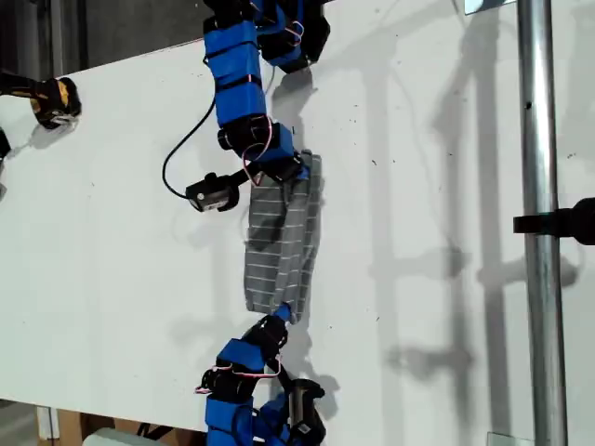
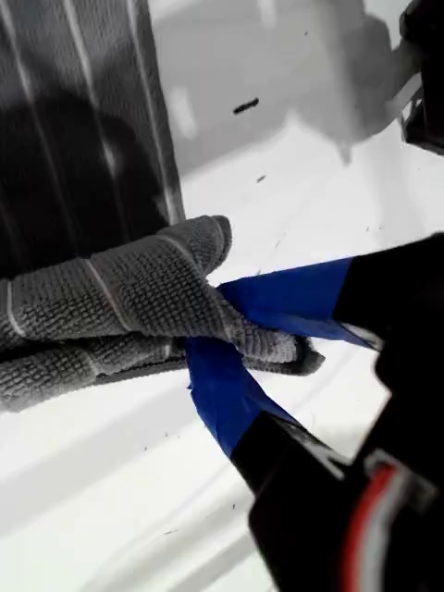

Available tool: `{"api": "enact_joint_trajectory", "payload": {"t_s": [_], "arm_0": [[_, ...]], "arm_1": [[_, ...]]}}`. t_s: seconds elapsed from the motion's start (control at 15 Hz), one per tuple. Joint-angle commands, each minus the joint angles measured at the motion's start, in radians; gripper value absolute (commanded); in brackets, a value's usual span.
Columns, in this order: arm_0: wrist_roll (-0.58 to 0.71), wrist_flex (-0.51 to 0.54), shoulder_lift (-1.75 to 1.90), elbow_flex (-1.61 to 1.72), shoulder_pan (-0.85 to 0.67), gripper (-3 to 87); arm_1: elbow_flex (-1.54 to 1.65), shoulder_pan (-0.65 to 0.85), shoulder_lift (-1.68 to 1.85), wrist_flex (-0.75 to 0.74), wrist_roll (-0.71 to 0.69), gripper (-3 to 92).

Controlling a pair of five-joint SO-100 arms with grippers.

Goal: Grasp corners of a towel and fold twice.

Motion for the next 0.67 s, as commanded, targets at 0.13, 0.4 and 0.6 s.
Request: {"api": "enact_joint_trajectory", "payload": {"t_s": [0.13,0.4,0.6], "arm_0": [[0.178,-0.02,0.035,-0.005,-0.261,-1.5],[0.241,-0.098,0.049,0.011,-0.371,-1.5],[0.241,-0.152,0.064,0.058,-0.393,-1.5]], "arm_1": [[0.034,0.276,0.16,0.008,-0.192,-0.1],[0.035,0.419,0.212,-0.051,-0.328,-0.1],[0.084,0.434,0.256,-0.123,-0.37,-0.1]]}}
